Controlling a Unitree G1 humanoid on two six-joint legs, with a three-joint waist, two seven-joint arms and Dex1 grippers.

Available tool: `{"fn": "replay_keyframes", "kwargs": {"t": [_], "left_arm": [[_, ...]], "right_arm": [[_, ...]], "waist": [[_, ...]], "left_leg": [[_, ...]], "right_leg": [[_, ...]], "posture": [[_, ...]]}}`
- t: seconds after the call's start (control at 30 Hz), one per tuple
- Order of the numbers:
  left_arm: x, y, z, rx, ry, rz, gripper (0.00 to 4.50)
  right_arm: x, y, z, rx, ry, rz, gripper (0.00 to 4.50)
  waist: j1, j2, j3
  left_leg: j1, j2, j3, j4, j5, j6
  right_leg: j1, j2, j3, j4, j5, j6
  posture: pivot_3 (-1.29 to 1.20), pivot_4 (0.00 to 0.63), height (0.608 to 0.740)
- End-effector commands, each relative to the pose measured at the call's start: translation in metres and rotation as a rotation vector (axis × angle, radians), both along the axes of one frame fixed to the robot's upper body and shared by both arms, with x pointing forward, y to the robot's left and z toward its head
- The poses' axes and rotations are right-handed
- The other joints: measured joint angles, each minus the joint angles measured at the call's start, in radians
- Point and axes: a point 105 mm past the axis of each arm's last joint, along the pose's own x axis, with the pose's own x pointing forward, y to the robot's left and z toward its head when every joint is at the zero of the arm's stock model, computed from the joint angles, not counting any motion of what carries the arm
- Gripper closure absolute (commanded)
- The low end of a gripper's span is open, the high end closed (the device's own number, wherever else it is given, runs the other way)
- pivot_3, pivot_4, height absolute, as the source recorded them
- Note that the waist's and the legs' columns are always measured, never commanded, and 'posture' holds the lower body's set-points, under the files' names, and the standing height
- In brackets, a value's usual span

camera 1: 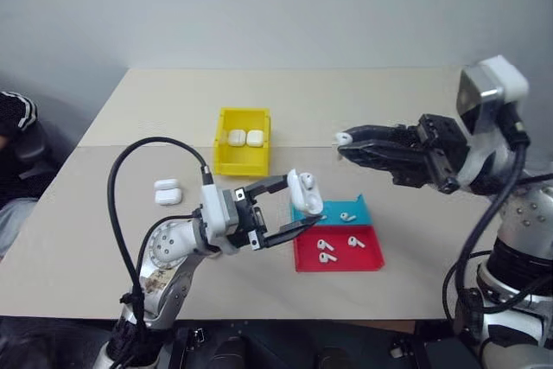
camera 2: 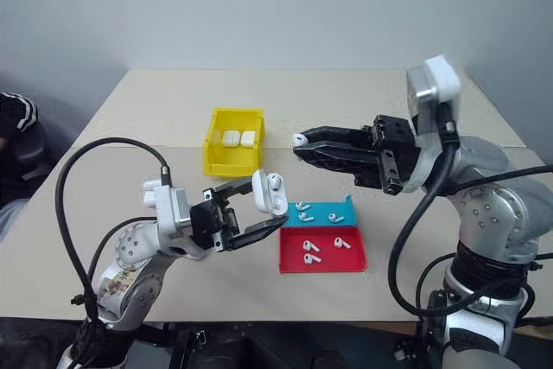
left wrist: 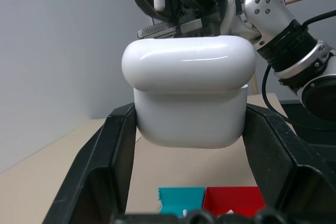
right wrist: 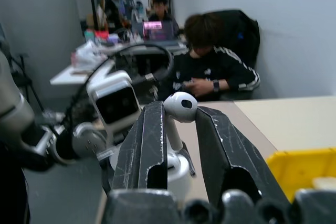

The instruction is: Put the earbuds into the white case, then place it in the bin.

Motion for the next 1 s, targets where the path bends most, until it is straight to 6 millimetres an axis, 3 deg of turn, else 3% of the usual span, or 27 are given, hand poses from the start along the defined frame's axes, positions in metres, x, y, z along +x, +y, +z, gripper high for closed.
{"fn": "replay_keyframes", "kwargs": {"t": [0.03, 0.37, 1.0], "left_arm": [[0.000, -0.005, 0.008, -0.020, -0.013, -0.010, 1.73], [-0.001, -0.009, 0.013, -0.050, -0.010, -0.023, 1.73], [-0.003, -0.009, 0.011, -0.045, -0.012, -0.024, 1.73]], "right_arm": [[-0.017, 0.003, 0.004, 0.032, -0.023, 0.039, 3.71], [-0.022, 0.015, -0.023, -0.019, 0.006, 0.051, 3.71], [-0.011, 0.014, -0.042, -0.073, -0.035, -0.007, 3.71]], "waist": [[0.001, 0.000, 0.000], [0.000, 0.000, 0.000], [0.000, 0.000, 0.000]], "left_leg": [[0.000, 0.000, 0.000, 0.000, 0.000, 0.000], [0.000, 0.000, 0.000, 0.000, 0.000, 0.000], [0.000, 0.000, 0.000, 0.000, 0.000, 0.000]], "right_leg": [[0.000, 0.000, 0.000, 0.000, 0.000, 0.000], [0.000, 0.000, 0.000, 0.000, 0.000, 0.000], [0.000, 0.000, 0.000, -0.001, 0.000, 0.000]], "posture": [[0.00, 0.150, 0.740], [0.00, 0.150, 0.740], [0.00, 0.150, 0.740]]}}
